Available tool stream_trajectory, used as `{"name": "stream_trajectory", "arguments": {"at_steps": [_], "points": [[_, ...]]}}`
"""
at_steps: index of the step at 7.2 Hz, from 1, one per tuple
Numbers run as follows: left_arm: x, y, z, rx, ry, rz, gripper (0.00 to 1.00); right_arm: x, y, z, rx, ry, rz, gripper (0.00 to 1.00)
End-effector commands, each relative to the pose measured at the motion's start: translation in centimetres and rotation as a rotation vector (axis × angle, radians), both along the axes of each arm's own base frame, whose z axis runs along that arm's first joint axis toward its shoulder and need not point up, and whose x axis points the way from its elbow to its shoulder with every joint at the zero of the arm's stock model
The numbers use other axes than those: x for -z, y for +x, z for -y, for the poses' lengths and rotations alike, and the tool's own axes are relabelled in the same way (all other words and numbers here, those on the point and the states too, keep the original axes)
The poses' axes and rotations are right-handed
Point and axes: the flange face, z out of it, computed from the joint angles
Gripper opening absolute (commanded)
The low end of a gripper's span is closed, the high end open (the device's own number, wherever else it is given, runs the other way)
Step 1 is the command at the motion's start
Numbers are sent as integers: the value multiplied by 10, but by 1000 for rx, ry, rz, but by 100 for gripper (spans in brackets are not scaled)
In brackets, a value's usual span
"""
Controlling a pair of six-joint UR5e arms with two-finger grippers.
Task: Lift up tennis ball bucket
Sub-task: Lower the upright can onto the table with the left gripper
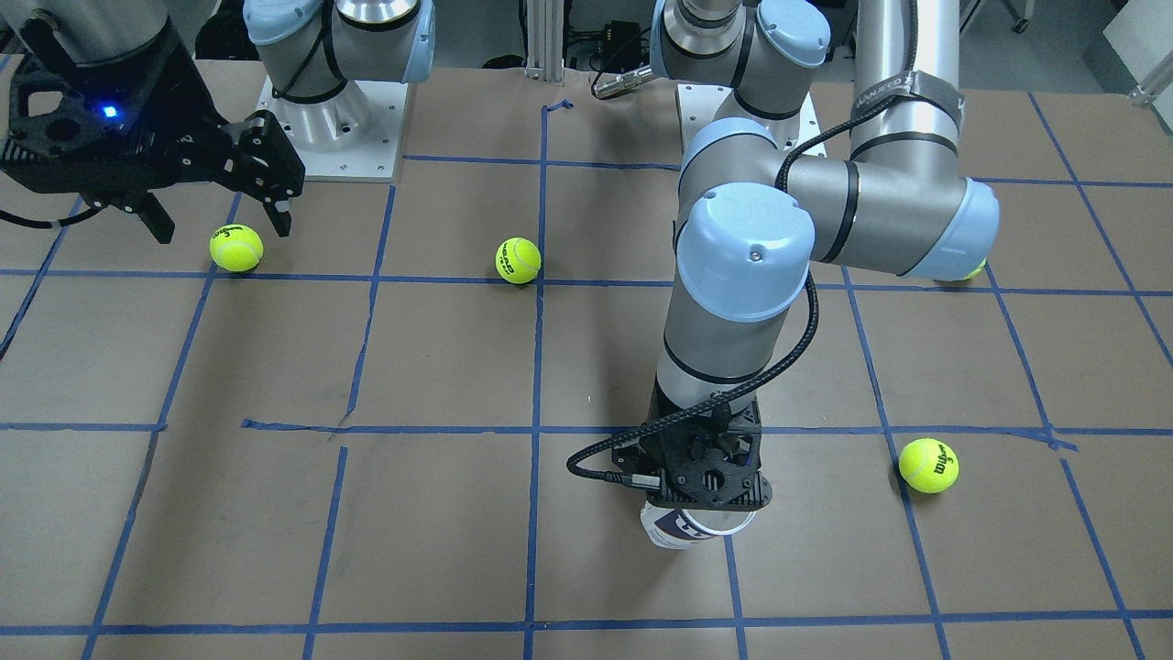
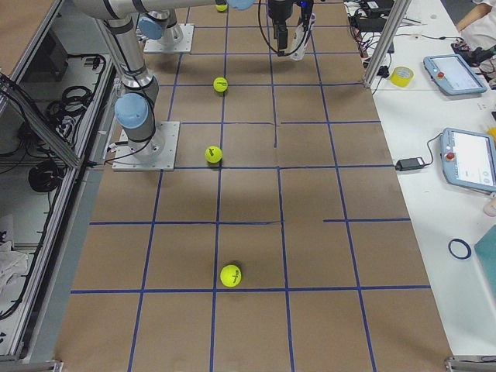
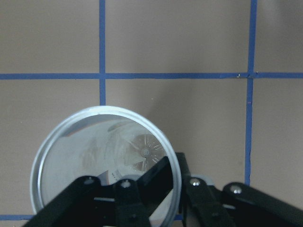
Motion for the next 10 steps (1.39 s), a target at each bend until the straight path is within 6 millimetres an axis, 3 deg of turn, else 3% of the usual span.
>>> {"name": "stream_trajectory", "arguments": {"at_steps": [1, 4, 5, 8, 9, 10], "points": [[10, -18, -14, 36, -26, 2, 0, 1, 0, 0, -4, 3, -2, 100], [21, -29, -22, 51, -6, 5, 0, 0, 0, 0, -4, 1, -1, 100], [21, -30, -23, 53, -8, 4, 17, 0, 0, 0, -4, 1, -1, 100], [11, -30, -24, 53, -15, -4, 91, 0, 0, 0, -4, 1, -1, 100], [-4, -30, -28, 52, -28, -10, 100, 1, 0, 0, -4, 3, 0, 100], [-23, -29, -31, 52, -14, -5, 100, 1, 0, 0, -6, 3, -1, 100]]}}
